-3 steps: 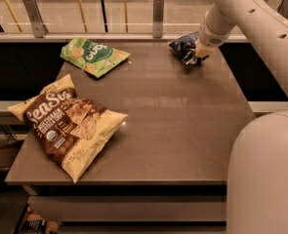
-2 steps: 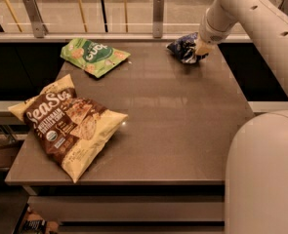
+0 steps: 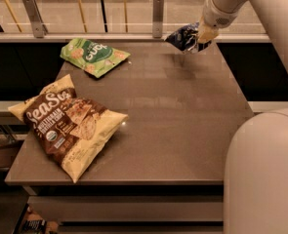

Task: Move blue chip bag near brown chip bag

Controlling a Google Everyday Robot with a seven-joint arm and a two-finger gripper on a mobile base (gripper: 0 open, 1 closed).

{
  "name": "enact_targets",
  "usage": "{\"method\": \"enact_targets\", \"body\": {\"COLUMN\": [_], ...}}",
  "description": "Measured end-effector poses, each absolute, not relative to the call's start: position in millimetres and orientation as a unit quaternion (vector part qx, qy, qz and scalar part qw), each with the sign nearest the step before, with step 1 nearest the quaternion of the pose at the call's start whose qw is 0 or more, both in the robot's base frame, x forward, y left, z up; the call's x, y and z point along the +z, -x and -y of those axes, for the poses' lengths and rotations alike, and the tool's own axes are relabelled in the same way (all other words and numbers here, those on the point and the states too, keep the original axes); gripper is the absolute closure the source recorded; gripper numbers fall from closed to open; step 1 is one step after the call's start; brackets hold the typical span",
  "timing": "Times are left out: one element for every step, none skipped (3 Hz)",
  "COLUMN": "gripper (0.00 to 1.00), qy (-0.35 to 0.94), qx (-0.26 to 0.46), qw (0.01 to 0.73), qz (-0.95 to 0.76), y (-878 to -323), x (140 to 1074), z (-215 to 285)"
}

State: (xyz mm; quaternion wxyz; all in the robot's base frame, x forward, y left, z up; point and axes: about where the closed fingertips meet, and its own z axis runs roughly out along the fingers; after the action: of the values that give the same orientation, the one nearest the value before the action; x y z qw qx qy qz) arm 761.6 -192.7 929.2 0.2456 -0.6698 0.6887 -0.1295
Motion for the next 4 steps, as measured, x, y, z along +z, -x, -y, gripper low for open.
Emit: {"method": "enact_targets", "body": {"gripper": [1.0, 1.0, 1.0, 1.0], "qy": [0.667, 0.659, 0.652, 0.653], "qx": [-0.139, -0.153, -0.164, -0.167], "qw": [0.253, 0.264, 0.274, 0.287], "qz": [-0.687, -0.688, -0.688, -0.68], "y": [-741, -713, -677, -646], "x": [957, 977, 986, 989], "z": [191, 188, 182, 175]}}
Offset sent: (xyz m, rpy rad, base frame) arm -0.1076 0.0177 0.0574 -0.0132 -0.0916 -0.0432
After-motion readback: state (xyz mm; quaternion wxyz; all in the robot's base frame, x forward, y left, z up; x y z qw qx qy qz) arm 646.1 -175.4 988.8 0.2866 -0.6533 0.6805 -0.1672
